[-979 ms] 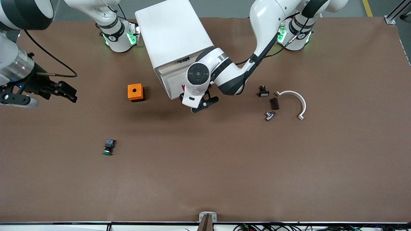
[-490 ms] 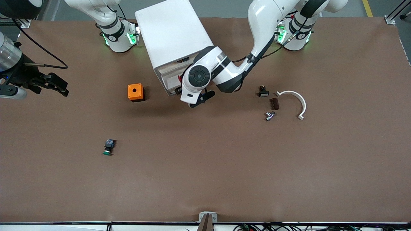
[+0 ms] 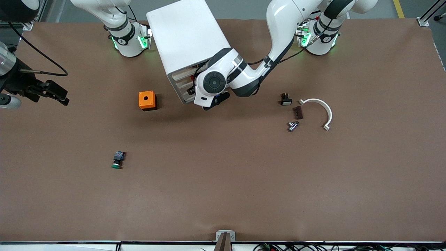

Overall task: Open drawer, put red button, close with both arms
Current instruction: 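Push the drawer shut with the left gripper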

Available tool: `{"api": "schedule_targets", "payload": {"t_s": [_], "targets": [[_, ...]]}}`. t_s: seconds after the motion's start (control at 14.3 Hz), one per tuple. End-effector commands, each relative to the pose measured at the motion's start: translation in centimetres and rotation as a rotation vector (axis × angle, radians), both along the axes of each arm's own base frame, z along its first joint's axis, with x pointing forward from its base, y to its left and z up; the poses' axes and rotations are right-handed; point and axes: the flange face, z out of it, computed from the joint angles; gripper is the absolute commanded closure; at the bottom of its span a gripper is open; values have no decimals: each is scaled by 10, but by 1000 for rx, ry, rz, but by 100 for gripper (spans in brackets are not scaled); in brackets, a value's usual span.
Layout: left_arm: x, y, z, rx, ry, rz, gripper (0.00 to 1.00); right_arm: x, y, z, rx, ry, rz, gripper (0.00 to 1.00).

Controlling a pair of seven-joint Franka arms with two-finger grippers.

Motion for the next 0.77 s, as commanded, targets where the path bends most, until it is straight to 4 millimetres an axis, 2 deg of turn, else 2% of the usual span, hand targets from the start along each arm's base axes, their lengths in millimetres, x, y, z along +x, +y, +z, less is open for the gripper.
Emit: {"api": "schedule_targets", "payload": {"t_s": [0.0, 0.21, 0.42, 0.49, 0.63, 0.7], "targets": [[-11, -1, -1, -3, 44, 18, 0, -5, -2, 2, 6, 0, 6, 0], [-6, 0, 3, -11, 35, 17, 0, -5, -7, 3, 10, -2, -6, 0], [13, 12, 13, -14, 9, 41, 0, -4, -8, 2, 12, 0, -8, 0], [23, 17, 21, -19, -3, 58, 0, -4, -10, 3, 14, -3, -11, 0], [48, 36, 48, -29, -57, 81, 0, -4, -9, 3, 17, -3, -11, 0], [63, 50, 69, -21, -92, 83, 0, -4, -10, 3, 15, -4, -9, 0]]}}
